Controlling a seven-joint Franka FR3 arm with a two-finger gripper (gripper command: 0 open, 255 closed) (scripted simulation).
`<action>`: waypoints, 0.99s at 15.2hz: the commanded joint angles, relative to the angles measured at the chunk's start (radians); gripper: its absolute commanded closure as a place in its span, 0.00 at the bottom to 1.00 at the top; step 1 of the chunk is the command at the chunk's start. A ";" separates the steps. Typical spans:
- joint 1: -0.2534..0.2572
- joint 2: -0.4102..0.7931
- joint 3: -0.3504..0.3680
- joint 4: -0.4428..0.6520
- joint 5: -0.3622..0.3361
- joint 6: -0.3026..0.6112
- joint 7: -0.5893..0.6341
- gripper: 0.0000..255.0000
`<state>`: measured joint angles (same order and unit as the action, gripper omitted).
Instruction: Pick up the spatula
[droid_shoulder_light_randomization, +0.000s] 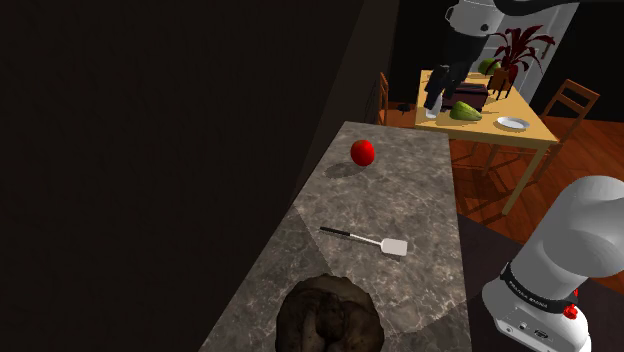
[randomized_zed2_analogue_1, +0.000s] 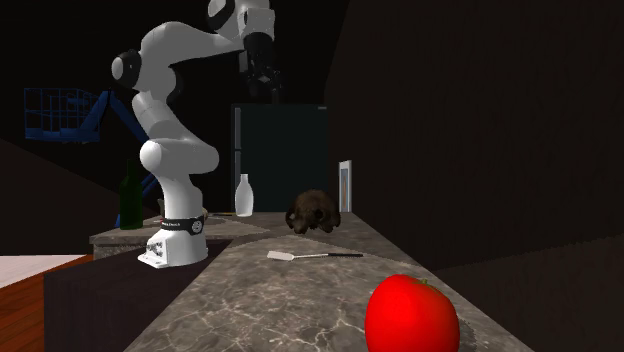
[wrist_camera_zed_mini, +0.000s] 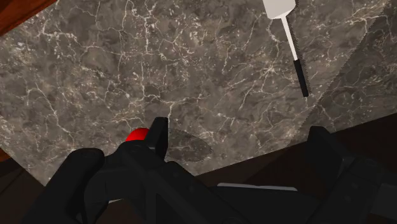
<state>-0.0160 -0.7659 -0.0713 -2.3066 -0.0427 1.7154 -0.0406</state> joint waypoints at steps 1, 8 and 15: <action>0.000 0.000 0.000 0.000 0.000 0.000 0.000 0.00; 0.051 0.059 0.025 -0.169 0.018 0.204 -0.030 0.00; 0.108 0.179 0.052 -0.293 0.038 0.425 -0.061 0.00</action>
<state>0.0845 -0.6062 -0.0218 -2.5858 -0.0067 2.1088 -0.0948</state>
